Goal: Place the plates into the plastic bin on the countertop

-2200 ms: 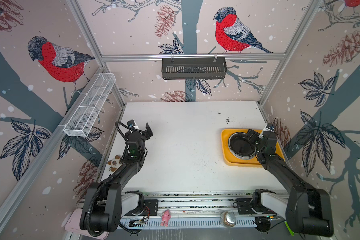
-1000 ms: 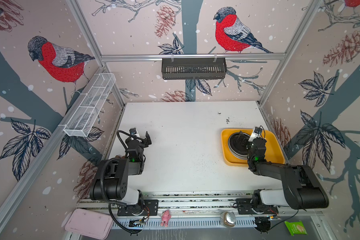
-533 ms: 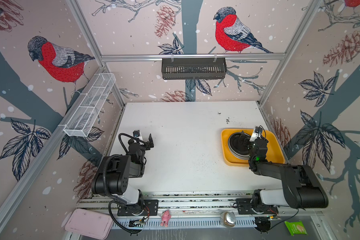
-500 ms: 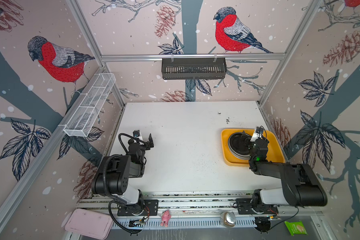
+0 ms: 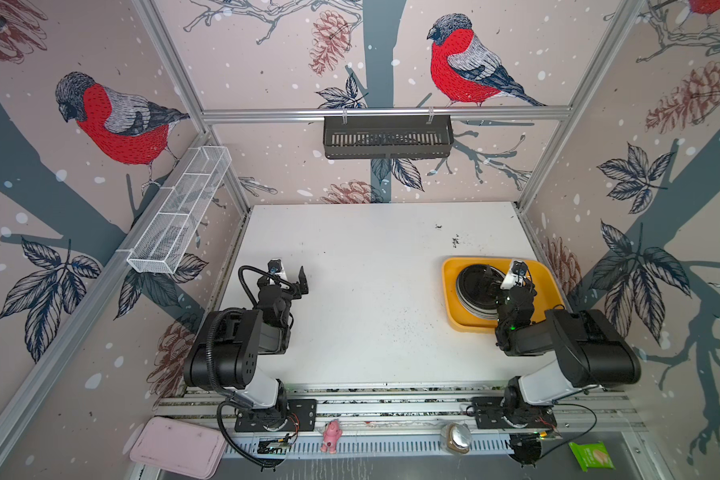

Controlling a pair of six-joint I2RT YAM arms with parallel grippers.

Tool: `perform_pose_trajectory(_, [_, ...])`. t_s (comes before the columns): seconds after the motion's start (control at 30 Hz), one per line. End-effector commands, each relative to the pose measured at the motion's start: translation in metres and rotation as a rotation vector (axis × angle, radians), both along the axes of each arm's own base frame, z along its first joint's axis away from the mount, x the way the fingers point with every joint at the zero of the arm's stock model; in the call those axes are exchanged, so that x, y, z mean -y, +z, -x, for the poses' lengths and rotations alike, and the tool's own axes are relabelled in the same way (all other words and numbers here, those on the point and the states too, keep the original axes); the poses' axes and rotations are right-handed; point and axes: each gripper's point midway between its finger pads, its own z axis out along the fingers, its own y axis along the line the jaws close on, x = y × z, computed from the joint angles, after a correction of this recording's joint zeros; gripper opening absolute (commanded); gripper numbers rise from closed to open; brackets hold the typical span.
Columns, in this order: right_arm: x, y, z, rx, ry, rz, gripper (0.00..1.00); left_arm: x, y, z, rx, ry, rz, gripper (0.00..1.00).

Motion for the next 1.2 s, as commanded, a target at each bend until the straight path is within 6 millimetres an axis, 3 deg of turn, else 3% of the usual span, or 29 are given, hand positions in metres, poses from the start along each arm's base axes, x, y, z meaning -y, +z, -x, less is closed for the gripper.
perform_pose_trajectory(0.0, [0.0013, 0.0118, -0.0012, 0.049, -0.011, -0.005, 1.00, -0.0014, 0.0149, -0.0001, 0.061, 0.025, -0.034, 0.98])
perform_pose_trajectory(1.17, [0.0069, 0.0145, 0.0043, 0.064, -0.072, 0.006, 1.00, -0.0004, 0.0144, -0.0015, 0.058, 0.009, -0.028, 0.98])
